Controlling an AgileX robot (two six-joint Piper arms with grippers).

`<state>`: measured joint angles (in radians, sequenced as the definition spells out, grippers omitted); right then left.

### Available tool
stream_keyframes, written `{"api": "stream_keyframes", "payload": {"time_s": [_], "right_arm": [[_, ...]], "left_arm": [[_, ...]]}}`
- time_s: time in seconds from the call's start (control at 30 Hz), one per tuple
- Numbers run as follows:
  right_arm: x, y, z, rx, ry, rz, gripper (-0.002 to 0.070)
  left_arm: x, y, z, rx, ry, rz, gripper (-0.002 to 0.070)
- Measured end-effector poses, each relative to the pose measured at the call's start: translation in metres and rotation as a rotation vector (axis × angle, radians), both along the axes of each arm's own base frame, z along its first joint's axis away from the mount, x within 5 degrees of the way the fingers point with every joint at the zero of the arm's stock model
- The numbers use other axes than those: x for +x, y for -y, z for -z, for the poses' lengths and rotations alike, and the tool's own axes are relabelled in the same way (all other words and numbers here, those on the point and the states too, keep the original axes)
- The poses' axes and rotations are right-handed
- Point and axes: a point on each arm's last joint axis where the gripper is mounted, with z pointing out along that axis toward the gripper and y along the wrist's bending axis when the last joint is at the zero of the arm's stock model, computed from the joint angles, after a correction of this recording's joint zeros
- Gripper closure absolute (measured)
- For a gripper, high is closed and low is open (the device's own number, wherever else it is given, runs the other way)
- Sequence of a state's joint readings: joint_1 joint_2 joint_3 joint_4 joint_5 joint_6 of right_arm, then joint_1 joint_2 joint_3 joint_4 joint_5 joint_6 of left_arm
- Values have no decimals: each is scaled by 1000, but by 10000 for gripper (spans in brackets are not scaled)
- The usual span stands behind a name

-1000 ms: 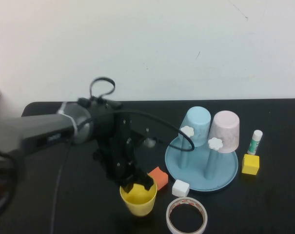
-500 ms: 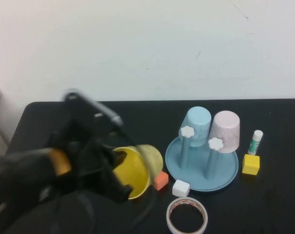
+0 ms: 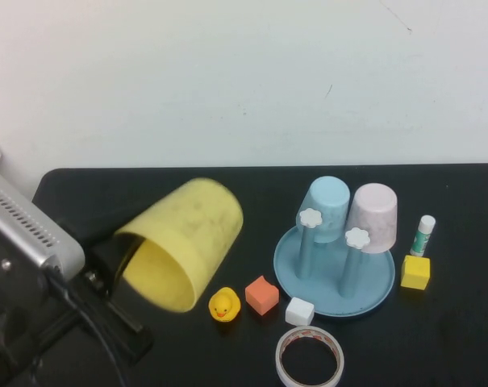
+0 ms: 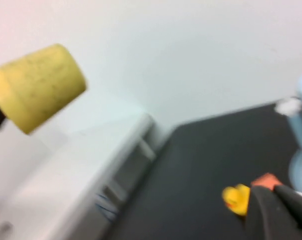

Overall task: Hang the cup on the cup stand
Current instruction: Adjust the cup with two arms

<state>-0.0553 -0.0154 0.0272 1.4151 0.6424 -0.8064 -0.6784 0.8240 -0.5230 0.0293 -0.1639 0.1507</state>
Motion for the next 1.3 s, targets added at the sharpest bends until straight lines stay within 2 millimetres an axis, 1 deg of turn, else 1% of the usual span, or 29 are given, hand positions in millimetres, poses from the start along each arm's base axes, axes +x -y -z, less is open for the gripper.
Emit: {"api": "stream_keyframes", "payload": {"time_s": [0.13,0.23,0.33,0.43,0.5,0.53,0.6,0.63,0.67,0.73,0.77,0.8,0.83,0.9,1.0,1.1,1.2,1.3], "right_arm": [[-1,-2,-7,106,12,-21,678],[-3,-3,-11,173,17,-47,678],[-4,-4,-14,230,18,-71,669],[-5,-4,-15,260,11,-79,633],[-4,-5,-15,272,-14,-94,569],[-3,-6,-16,277,-28,-97,519],[1,-6,-23,285,-65,-98,379],[4,-6,-30,288,-78,-97,300],[7,-6,-38,291,-84,-99,239],[17,-6,-55,298,-123,-107,106],[31,-6,-69,307,-183,-121,41],[40,-7,-76,315,-217,-131,21],[48,-7,-81,328,-251,-140,8],[70,-7,-90,359,-337,-153,-6],[103,-8,-100,391,-431,-174,-11],[132,-12,-110,399,-484,-223,-14],[154,-28,-122,374,-497,-283,-14],[169,-49,-135,341,-486,-319,-15]], "left_arm": [[4,5,-11,-24,181,21,670],[8,10,-14,0,285,26,669],[14,15,-12,15,330,25,669],[21,20,-9,-5,339,16,670],[25,22,-6,-20,337,12,669],[26,23,-5,-29,335,11,669],[29,26,-4,-48,328,11,670],[30,27,-2,-62,319,12,670],[31,28,-2,-78,310,13,669],[33,29,-1,-107,302,15,670],[34,30,0,-122,302,16,670],[35,31,0,-132,303,16,670],[35,31,-1,-139,306,17,670],[35,31,-1,-153,309,17,670],[35,31,-3,-164,318,17,669],[35,31,-3,-167,315,18,669],[35,31,-3,-167,315,18,670],[35,30,-3,-179,308,9,670]]}}
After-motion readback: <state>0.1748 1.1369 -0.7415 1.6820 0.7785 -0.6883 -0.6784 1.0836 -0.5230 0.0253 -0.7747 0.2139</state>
